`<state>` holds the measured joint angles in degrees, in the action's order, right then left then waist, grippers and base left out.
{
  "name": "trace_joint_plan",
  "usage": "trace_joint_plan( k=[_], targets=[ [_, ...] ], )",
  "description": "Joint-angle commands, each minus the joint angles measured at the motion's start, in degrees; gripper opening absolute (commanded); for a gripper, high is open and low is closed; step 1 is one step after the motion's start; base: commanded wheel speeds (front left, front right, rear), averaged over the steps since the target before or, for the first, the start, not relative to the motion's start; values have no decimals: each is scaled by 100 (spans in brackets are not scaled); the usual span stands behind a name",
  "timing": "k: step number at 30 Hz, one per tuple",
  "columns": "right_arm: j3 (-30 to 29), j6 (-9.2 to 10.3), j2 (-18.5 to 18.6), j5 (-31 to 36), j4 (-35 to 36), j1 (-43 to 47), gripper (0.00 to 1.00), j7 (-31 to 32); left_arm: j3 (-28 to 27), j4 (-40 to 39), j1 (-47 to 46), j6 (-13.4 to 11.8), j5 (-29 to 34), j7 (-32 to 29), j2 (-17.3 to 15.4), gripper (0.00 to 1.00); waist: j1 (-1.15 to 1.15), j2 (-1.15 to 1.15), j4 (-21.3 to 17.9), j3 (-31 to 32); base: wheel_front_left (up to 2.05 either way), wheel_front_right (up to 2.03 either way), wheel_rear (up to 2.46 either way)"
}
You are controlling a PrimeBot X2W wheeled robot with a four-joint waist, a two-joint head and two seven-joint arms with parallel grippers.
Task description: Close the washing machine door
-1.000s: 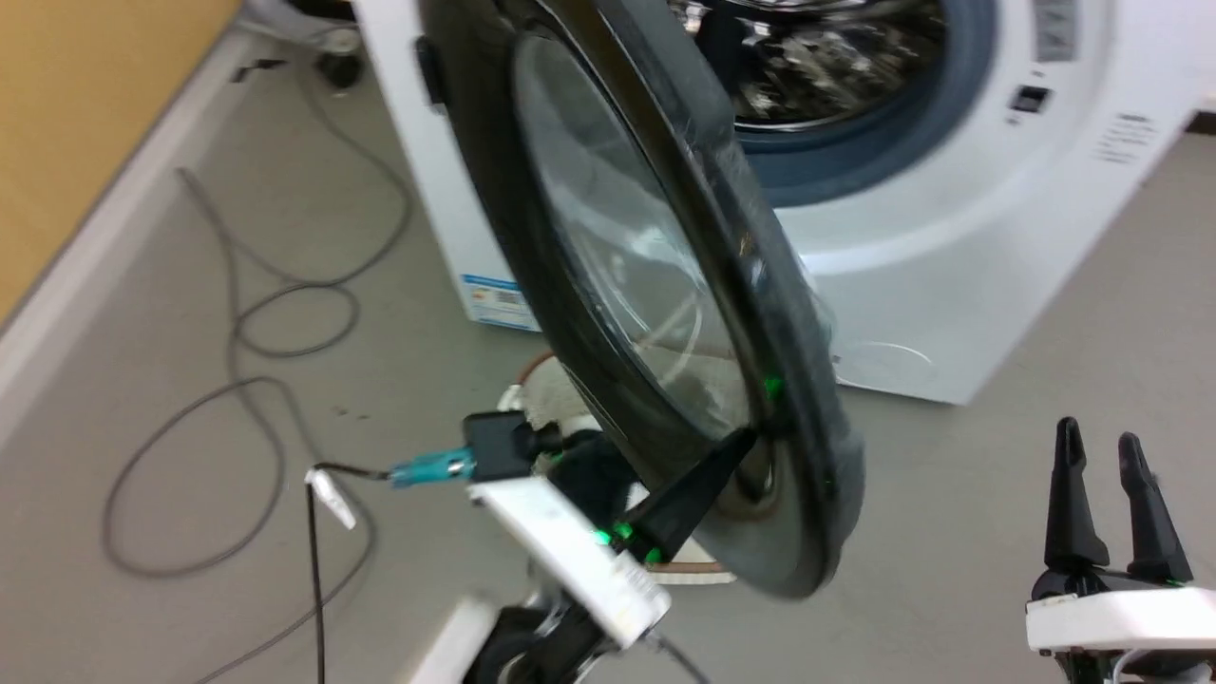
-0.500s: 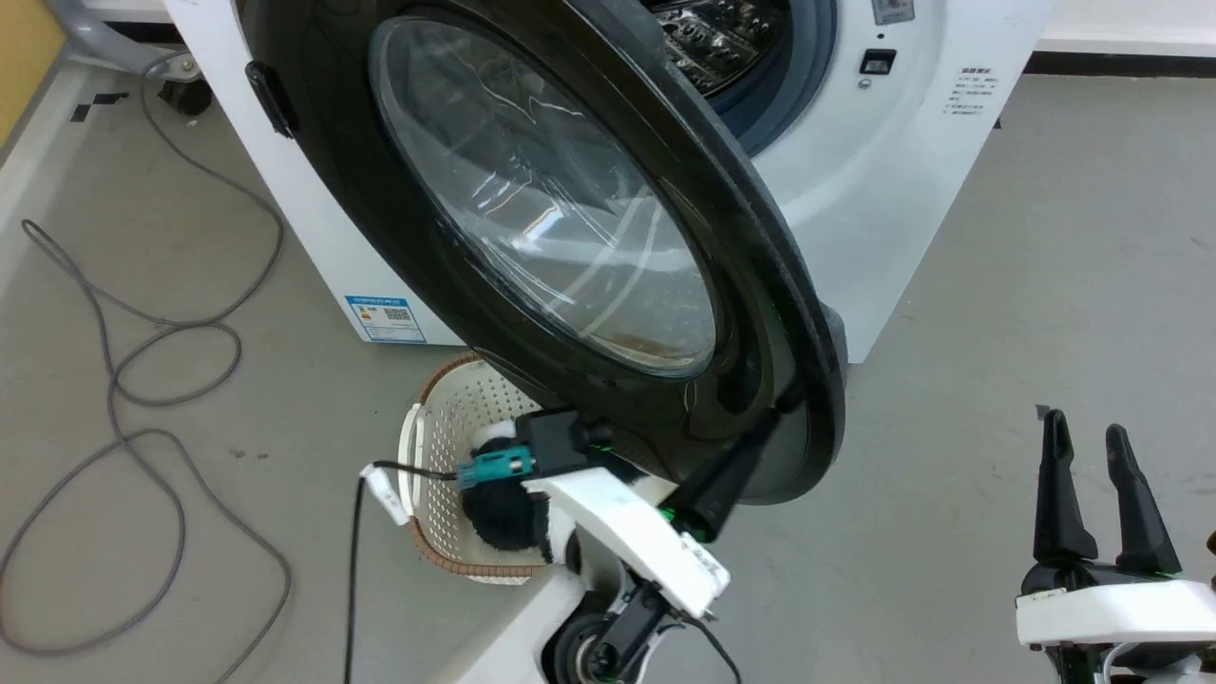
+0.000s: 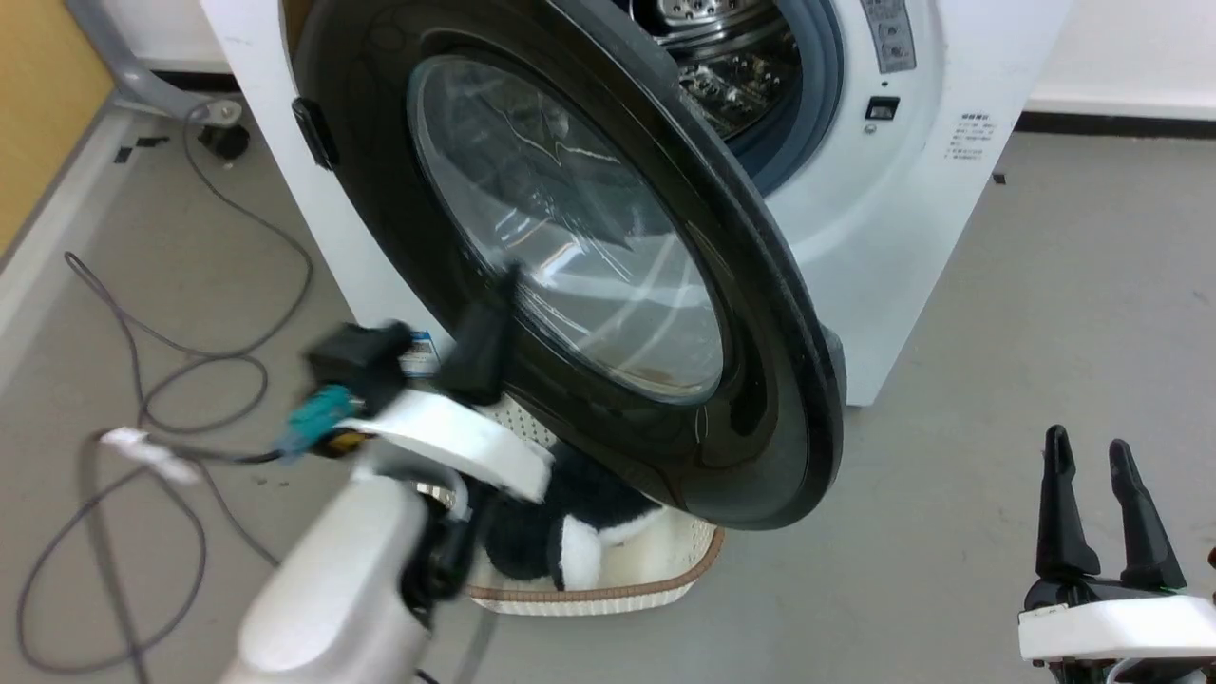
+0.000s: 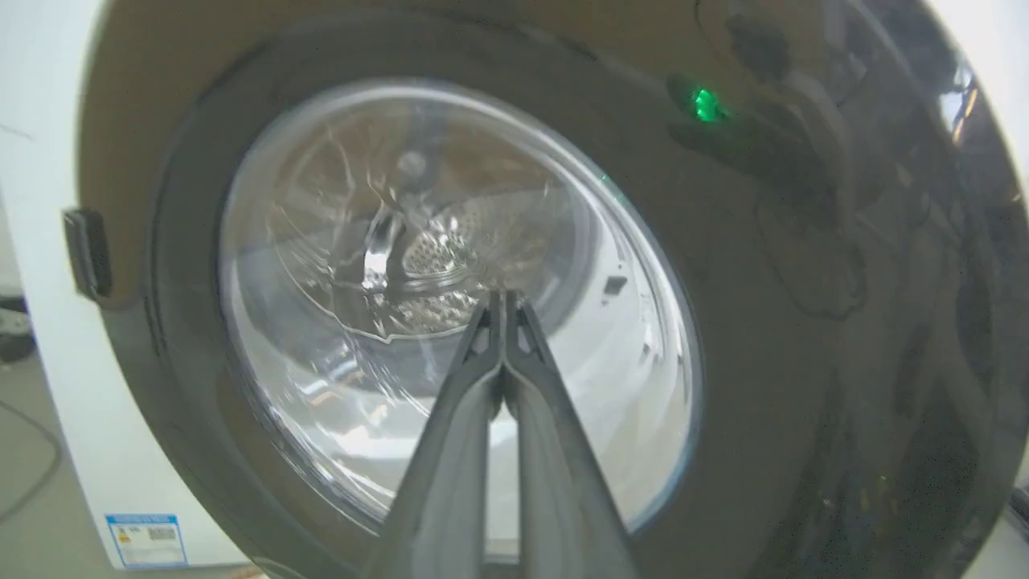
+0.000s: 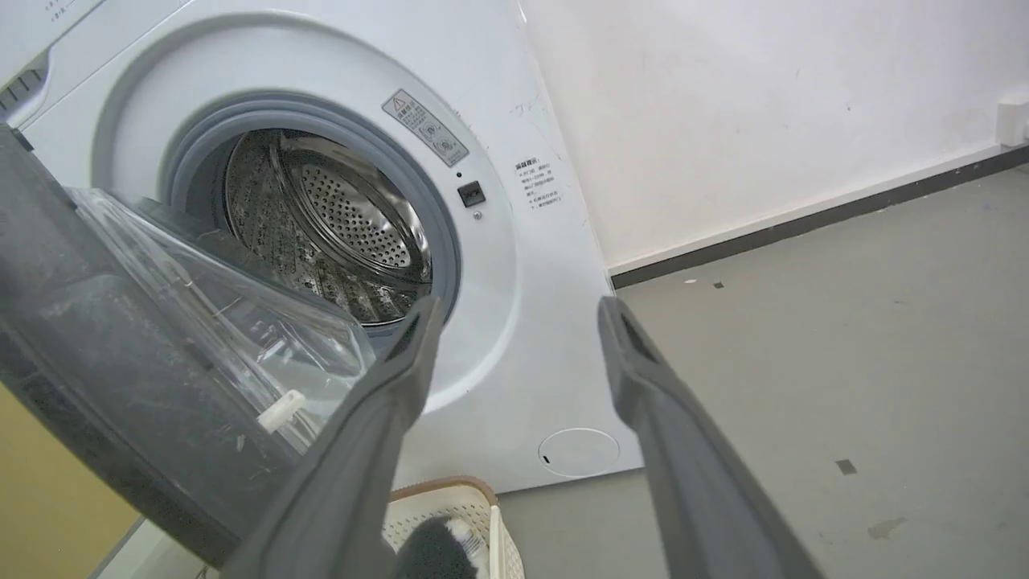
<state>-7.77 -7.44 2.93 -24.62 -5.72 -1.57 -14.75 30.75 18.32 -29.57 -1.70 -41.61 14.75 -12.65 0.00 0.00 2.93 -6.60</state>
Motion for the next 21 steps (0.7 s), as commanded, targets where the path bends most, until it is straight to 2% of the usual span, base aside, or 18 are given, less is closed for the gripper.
trace_joint_plan(
  k=[1, 5, 7, 8, 9, 10, 11, 12, 14, 16, 21],
  targets=[
    [14, -5, -5, 71, 62, 77, 100, -25, -467, -386, 253, -285, 700, 23, -36, 0, 0, 0, 13, 63, 0, 0, 0],
    [83, -5, -5, 182, 180, 130, 100, -25, -1224, -1070, 712, -850, 1992, 24, -201, 0, 0, 0, 9, 141, 0, 0, 0],
    [109, -5, -5, 260, 242, 166, 100, -25, -1530, -1352, 983, -1090, 2393, 24, -210, 0, 0, 0, 18, 175, 0, 0, 0],
    [109, -5, -5, 260, 242, 166, 100, -25, -1530, -1352, 983, -1090, 2393, 24, -210, 0, 0, 0, 18, 175, 0, 0, 0],
    [116, -5, -5, 296, 265, 183, 100, -25, -1641, -1484, 1142, -1195, 2577, 24, -212, 0, 0, 0, 26, 202, 0, 0, 0],
    [131, -5, -5, 343, 290, 202, 100, -25, -1742, -1582, 1320, -1281, 2709, 24, -209, 5, 0, 0, 32, 231, 0, 0, 0],
    [147, -5, -5, 394, 313, 223, 100, -25, -1836, -1686, 1488, -1349, 2835, 24, -219, 49, 0, 0, 38, 255, 0, 0, 0],
    [160, -5, -5, 447, 334, 241, 100, -25, -1916, -1802, 1644, -1396, 2958, 24, -227, 100, 0, 0, 48, 278, 0, 0, 0],
    [202, -5, -5, 543, 388, 261, 100, -25, -2011, -1919, 1990, -1383, 3063, 24, -201, 100, 0, 0, 62, 325, 0, 0, 0],
    [316, -5, -5, 761, 524, 270, 100, -25, -2070, -1972, 2436, -1245, 3135, 24, -137, 100, 0, 0, 85, 395, 0, 0, 0],
    [344, -5, -5, 809, 857, 123, 100, -25, -2245, -1854, 2894, -997, 3099, 24, 86, 100, 0, 0, 147, 490, 0, 0, 0]
  ],
)
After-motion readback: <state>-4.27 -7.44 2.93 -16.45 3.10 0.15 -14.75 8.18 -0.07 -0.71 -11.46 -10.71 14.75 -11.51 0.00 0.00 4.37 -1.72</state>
